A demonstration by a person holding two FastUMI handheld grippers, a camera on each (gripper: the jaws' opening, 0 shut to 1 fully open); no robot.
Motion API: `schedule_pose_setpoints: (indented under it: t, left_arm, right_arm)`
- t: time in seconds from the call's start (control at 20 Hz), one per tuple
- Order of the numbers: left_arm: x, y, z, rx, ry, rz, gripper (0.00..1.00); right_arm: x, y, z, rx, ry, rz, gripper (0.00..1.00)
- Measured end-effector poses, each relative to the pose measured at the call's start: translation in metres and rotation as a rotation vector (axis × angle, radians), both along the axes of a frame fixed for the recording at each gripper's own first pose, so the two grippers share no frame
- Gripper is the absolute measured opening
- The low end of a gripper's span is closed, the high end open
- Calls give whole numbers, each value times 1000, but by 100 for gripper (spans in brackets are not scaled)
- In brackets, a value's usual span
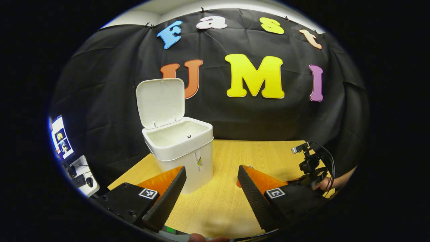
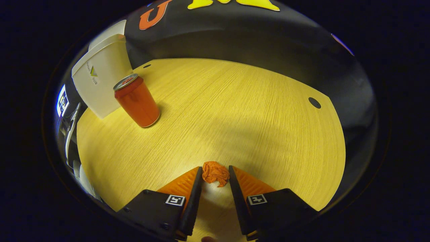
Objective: Press the lid of the desktop garbage bin to open it, pick up the crumpled paper on the desktop and throw it into the bin, then pick up the pop can on the desktop and drop it into the bin, and finally close the garbage bin lid.
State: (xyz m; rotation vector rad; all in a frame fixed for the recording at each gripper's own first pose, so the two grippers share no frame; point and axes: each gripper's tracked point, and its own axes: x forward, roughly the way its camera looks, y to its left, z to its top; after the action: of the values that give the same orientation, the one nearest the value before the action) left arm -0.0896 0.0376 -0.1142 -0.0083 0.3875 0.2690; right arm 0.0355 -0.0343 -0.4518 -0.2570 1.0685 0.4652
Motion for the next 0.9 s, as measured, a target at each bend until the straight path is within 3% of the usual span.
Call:
schedule_pose_setpoints:
  t: [0.05, 0.15, 0.25, 0.65, 0.9]
  left_arm:
    - [-3, 0, 1, 3, -1, 0, 100]
    - [-6, 3, 2, 7, -2, 5, 100]
    - [-8, 4, 3, 7, -6, 5, 100]
    - [2, 3, 3, -4, -38, -46, 100]
    - [8, 10, -3, -9, -61, -74, 100]
  right_arm:
    - [1, 1, 1, 7, 4, -9, 25]
    - [-1, 4, 3, 30, 19, -18, 25]
    - [-13, 13, 10, 75, 62, -25, 13]
    - [-31, 51, 137, 238, -54, -11, 13]
    - [-13, 94, 266, 338, -258, 59, 12]
